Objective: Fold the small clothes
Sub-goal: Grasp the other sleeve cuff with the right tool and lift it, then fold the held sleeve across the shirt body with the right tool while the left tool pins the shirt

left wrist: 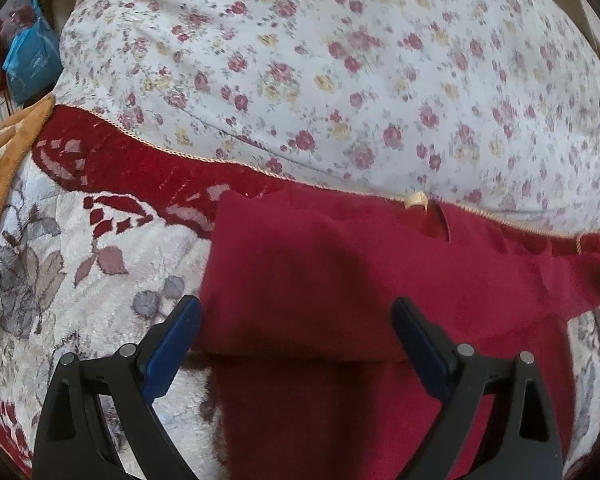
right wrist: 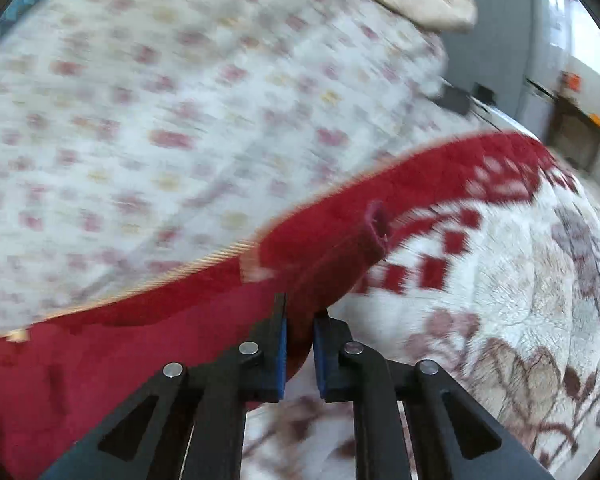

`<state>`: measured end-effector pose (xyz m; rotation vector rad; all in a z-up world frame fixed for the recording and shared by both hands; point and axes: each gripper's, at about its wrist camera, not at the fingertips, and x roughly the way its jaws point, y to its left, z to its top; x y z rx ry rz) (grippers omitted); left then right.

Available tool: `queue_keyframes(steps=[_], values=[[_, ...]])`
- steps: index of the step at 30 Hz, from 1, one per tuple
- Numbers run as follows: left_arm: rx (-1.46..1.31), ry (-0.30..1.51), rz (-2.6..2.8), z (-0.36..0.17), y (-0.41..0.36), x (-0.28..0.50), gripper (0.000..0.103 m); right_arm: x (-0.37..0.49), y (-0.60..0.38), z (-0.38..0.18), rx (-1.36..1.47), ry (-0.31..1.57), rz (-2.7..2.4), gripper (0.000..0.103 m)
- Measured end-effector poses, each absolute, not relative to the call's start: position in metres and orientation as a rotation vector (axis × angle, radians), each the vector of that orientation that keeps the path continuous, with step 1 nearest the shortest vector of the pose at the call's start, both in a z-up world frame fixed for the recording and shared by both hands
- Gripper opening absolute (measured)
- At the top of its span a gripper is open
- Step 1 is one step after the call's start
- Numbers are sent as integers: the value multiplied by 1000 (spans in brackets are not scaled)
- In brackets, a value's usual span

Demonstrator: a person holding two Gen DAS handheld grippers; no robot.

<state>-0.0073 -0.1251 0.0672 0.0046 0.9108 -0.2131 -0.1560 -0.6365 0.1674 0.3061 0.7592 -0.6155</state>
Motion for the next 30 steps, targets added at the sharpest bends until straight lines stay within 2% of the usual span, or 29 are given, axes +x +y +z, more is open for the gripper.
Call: queue_keyframes(steps=[4,8,11,16,18,20,22,24,26,30], values=[[-33,901,-218,78,-113,-8,95,-133,-554,198,234,742,-399,9],[-53,892,-221,84,-106,-9,95,-92,-452,202,145,751,-168,9],[-58,892,-221,85,-101,-7,95,-60,-388,181,132,779,-27,9],[-110,901,-216,83,-89,2,95,-6,-290,101,158,920,185,11],[-109,901,-220,82,-88,5,95,3,-272,72,184,995,210,29],[-110,902,-229,82,-88,6,95,-6,-274,64,225,1013,219,31],[-112,897,-257,84,-91,6,95,-20,-287,74,224,972,204,42],[-99,892,-279,84,-98,5,95,-45,-316,89,229,905,150,65],[-79,892,-305,83,-109,3,95,-63,-340,100,246,873,105,71],[9,928,-351,68,-143,2,95,-94,-393,108,324,858,22,71]])
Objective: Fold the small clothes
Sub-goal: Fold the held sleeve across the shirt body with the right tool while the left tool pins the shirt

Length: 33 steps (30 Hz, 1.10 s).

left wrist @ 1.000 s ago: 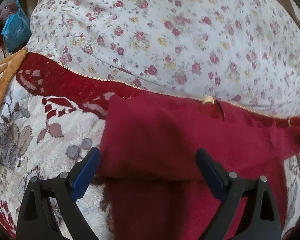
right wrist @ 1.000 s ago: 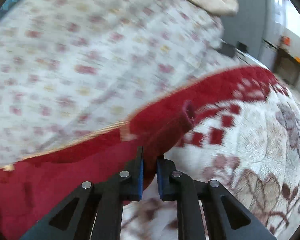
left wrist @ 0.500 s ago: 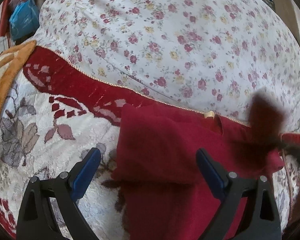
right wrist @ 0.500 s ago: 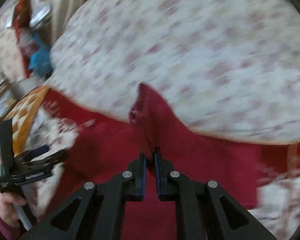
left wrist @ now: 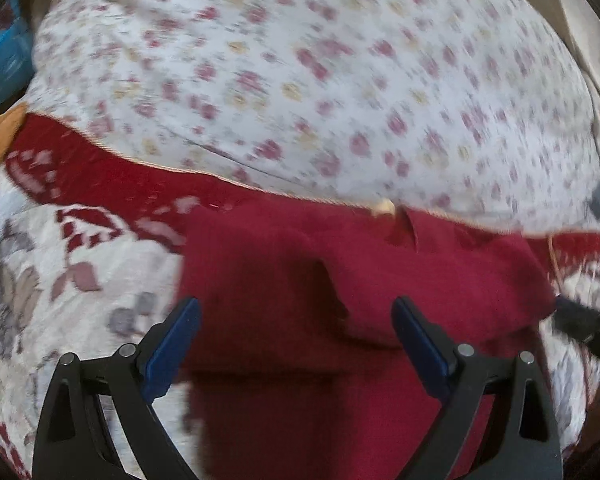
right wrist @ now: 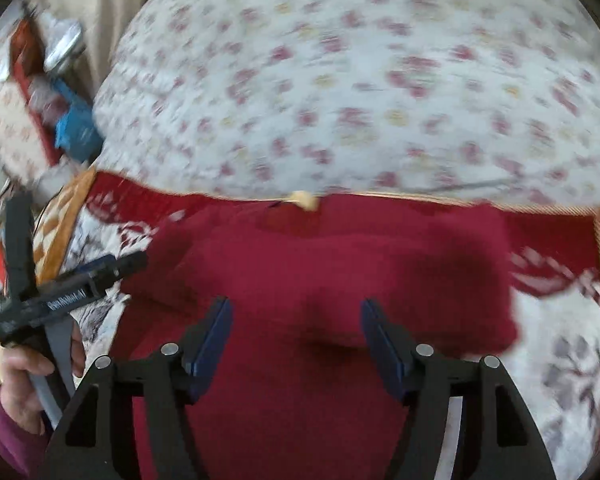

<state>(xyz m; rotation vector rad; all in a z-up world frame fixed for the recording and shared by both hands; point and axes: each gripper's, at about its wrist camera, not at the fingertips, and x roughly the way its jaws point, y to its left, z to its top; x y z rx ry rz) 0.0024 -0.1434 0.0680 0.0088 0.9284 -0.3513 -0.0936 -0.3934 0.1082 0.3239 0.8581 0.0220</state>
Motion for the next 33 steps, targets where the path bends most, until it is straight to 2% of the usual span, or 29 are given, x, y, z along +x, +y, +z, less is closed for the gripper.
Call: queue_keyframes(steps=[3,4,6,7,9,10,16,17,19,26,27,28,29,30,31,32,33], values=[[45,971,-404,54,-169,8,95,-114,-421,106,374,860,-21,71],[53,983,-416,49,-175,10,92,-120,-428,105,390,865,-33,71],[48,1009,-424,39,-183,16,49,-127,-437,105,393,876,-47,71],[31,1037,-427,35,-184,20,16,-131,-441,106,391,875,-56,71],[-28,1046,-444,36,-175,23,15,-136,-447,109,385,867,-71,72],[-42,1046,-449,38,-171,24,11,-135,-448,109,382,865,-74,72],[-133,942,-394,80,-122,31,9,-123,-461,107,407,851,-126,76],[-141,941,-379,82,-114,34,9,-118,-463,105,410,850,-136,79],[-147,965,-336,76,-104,41,9,-105,-465,98,420,866,-155,85],[-103,1036,-236,49,-94,51,9,-50,-473,63,442,963,-247,85],[-91,1035,-231,49,-93,51,9,-44,-473,57,454,985,-242,83],[-74,1034,-225,48,-95,50,10,-40,-471,51,440,1018,-239,75],[-59,1034,-218,48,-96,49,15,-38,-467,48,397,1045,-248,36],[-54,1032,-217,47,-97,49,17,-40,-460,49,337,1051,-252,27],[-39,1029,-202,47,-98,49,28,-43,-457,51,304,1040,-264,27],[-23,1027,-193,47,-99,47,48,-48,-453,53,257,1035,-290,27],[-12,1025,-183,47,-99,47,59,-52,-450,52,200,1038,-320,27]])
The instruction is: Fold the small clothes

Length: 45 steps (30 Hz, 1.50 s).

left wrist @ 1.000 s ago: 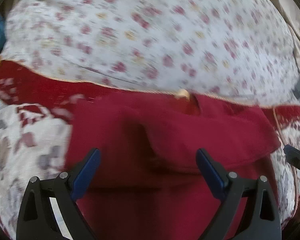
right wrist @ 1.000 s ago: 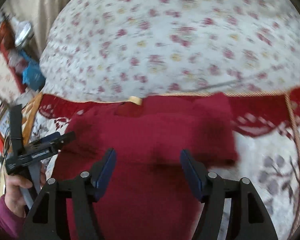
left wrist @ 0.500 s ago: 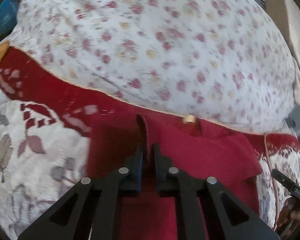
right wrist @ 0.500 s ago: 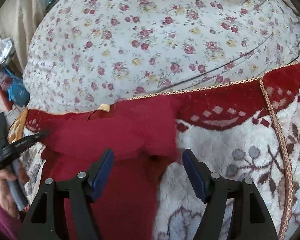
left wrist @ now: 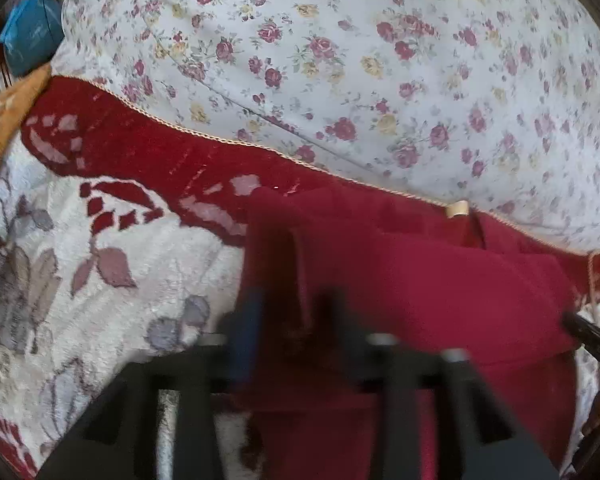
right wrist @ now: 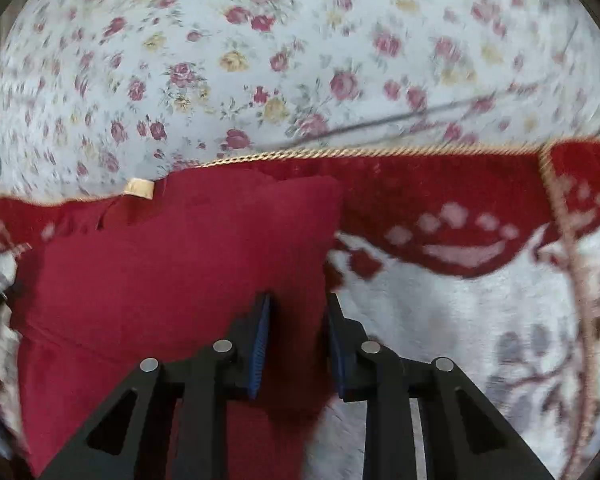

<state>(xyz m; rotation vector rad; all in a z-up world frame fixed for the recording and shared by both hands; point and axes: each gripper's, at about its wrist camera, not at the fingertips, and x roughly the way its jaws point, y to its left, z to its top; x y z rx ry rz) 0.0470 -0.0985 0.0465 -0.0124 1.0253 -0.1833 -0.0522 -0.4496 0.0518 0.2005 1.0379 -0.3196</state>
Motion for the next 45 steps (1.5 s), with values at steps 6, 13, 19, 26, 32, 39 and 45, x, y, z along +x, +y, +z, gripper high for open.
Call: queue_keyframes(steps=[6,13,19,26,32,39,45], values=[[-30,1005,-155,52,-91,43,74,-71,-442,82,151,964,-328,31],[40,1010,-135,40,-101,44,79,-37,-418,56,142,1046,-226,31],[47,1017,-126,33,-101,43,79,-47,-419,63,172,1018,-232,48],[54,1012,-127,33,-102,42,80,-13,-420,46,196,1050,-237,55],[50,999,-142,40,-99,38,80,-38,-409,77,163,986,-226,56],[35,969,-147,54,-91,22,80,-56,-413,60,141,1053,-259,65],[83,919,-167,67,-84,-5,83,-94,-402,103,166,966,-211,69]])
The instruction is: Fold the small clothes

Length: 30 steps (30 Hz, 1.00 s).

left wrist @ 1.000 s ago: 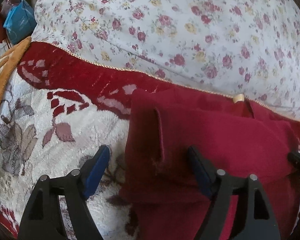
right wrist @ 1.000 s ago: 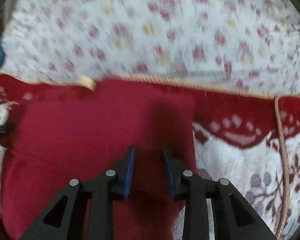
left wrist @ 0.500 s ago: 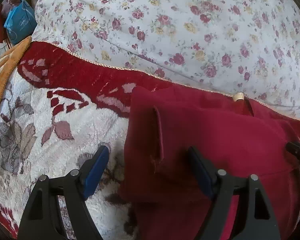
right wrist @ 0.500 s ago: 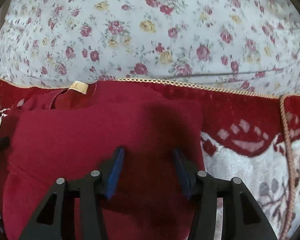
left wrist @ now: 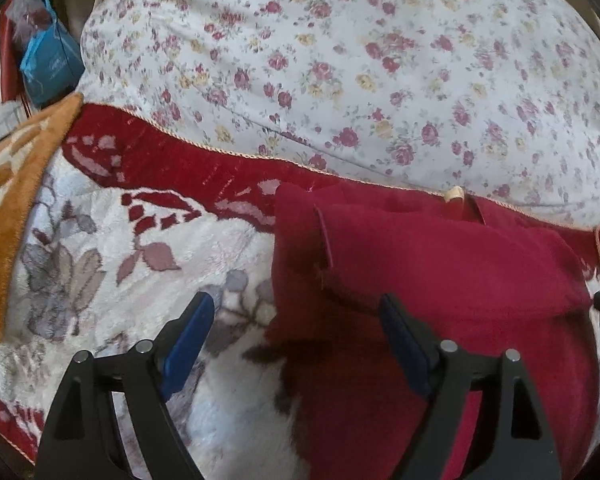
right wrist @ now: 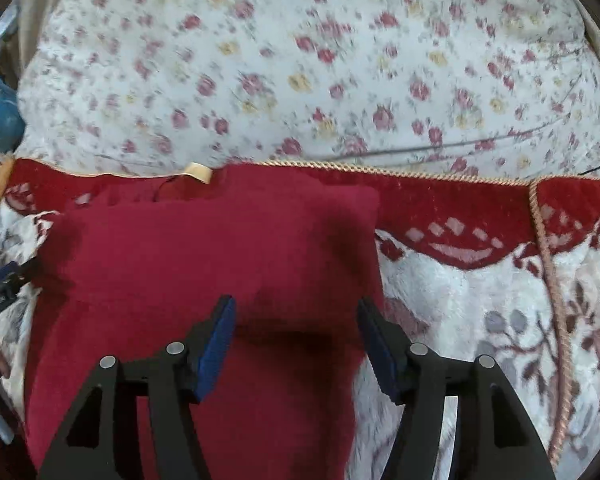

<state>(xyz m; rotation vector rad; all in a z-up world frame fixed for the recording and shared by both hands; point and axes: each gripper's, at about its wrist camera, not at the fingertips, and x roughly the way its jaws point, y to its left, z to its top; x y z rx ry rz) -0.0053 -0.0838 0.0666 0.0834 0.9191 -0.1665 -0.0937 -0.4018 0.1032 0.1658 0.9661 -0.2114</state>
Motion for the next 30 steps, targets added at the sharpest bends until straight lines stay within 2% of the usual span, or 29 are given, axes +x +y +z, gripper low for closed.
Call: queue_keyframes(steps=[6,12,15,26,28,30], values=[[63,919,-208,79,-69,-37,84,-137,-401,110,219,959,-200,79],[49,935,-250,92,-52,-74,86,-187,-398,107,271,999,-145,80],[26,943,-259,92,-41,-97,91,-208,-393,104,278,1023,-109,82],[51,999,-320,71,-26,-167,91,-276,-366,78,202,1106,-26,82],[42,1019,-313,65,-21,-172,91,-283,-361,70,202,1120,-2,76],[20,1039,-311,59,-15,-176,91,-285,-357,60,189,1130,5,53]])
